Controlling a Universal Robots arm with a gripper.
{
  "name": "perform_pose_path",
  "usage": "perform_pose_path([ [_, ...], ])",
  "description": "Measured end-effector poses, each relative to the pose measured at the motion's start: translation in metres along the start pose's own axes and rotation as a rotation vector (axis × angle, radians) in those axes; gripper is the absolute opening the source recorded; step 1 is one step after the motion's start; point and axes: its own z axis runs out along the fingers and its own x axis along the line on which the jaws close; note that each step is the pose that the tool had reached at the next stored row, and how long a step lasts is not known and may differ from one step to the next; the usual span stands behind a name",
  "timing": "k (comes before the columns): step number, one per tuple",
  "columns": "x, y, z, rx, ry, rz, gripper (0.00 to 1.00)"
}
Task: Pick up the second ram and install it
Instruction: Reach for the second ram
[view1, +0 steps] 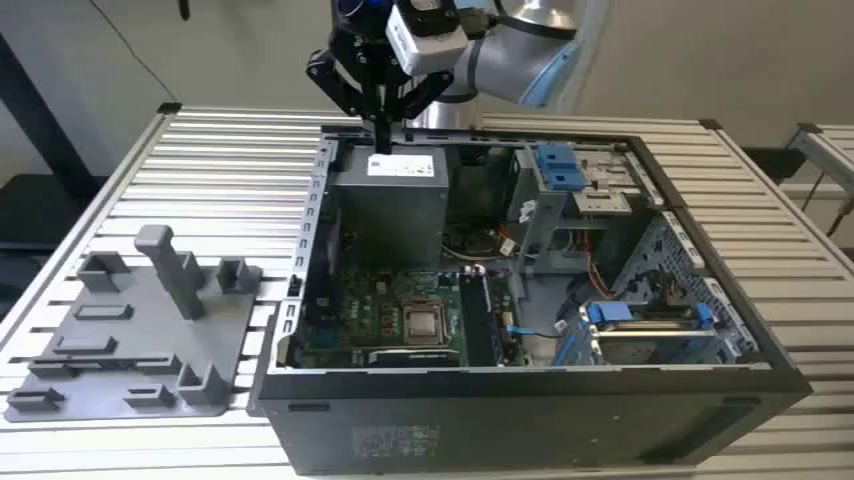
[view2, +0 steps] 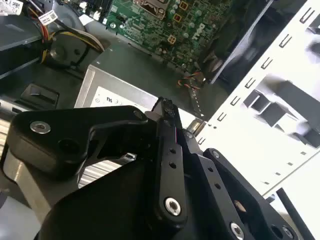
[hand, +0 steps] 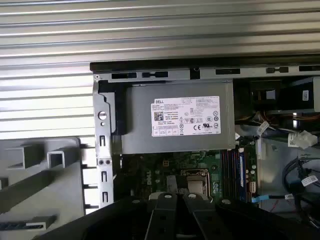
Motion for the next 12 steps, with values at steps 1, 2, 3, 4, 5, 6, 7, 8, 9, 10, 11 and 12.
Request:
perform_pose_path([
  [1,0.0000,0.0000,0.0000,0.0000,0.0000,0.000,0.11],
  [2,0.0000,0.0000,0.0000,0.0001,0.0000,0.000,0.11],
  [3,0.0000,0.0000,0.0000,0.0000,0.0000,0.000,0.11],
  [4,0.0001,0.0000,0.0000,0.0001,0.0000,0.000,0.11],
  [5,0.0003,0.0000,0.0000,0.0001,0.0001,0.000,0.11],
  [6,0.0006,-0.0001,0.0001,0.0000,0.0000,0.000,0.11],
  [7,0.0009,-0.0001,0.0002,0.0001,0.0000,0.000,0.11],
  [8,0.0013,-0.0001,0.0003,0.0000,0.0000,0.000,0.11],
  [9,0.0015,-0.0001,0.0003,0.0000,0.0000,0.000,0.11],
  [10,0.0014,-0.0001,0.0003,0.0000,0.0000,0.000,0.11],
  [11,0.0015,-0.0001,0.0003,0.0001,0.0000,0.000,0.11],
  [12,0.0019,-0.0003,0.0003,0.0000,0.0000,0.000,0.11],
])
